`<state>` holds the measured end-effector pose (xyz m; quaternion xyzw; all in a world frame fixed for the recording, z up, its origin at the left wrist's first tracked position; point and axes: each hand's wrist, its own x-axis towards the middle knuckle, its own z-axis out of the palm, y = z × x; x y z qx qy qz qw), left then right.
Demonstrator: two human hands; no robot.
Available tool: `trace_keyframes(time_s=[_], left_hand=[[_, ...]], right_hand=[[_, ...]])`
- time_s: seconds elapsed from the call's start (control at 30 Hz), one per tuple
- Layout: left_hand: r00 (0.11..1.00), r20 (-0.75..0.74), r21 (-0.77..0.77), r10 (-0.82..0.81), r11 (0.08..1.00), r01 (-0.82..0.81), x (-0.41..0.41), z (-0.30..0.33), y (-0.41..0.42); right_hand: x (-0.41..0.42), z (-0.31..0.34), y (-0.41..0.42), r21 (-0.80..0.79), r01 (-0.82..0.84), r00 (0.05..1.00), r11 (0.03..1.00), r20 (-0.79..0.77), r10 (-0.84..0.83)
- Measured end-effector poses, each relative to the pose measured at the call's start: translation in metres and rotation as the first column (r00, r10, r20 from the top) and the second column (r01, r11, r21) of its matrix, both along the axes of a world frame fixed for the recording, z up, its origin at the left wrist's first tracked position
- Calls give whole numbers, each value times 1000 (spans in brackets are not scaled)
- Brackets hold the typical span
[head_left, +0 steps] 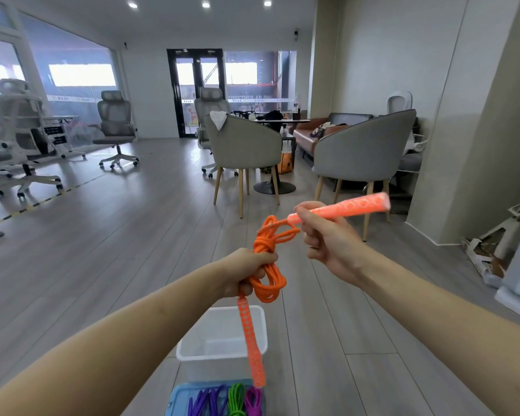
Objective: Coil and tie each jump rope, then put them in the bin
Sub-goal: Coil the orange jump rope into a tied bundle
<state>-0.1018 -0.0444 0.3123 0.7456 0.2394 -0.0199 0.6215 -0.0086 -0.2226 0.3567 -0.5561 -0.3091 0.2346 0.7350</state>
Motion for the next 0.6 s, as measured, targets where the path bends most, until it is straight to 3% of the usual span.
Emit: trace_keyframes(time_s=[0.1,0.23,0.43,0.6], left_hand=[[993,45,-114,106,988,-100,-2,1,12],[982,156,-171,107,982,-80,-6,7,21],[939,343,-244,4,966,85,-11,11,22],[887,461,-294,-12,941,165,-10,16,13]], right_hand=[[0,5,-5,42,30,993,999,-117,-25],[2,2,-12,12,50,969,999,-242,-45],[18,-9,-12,11,249,880,968,-420,-221],[19,-21,-4,-6,300,807,954,-531,-257]])
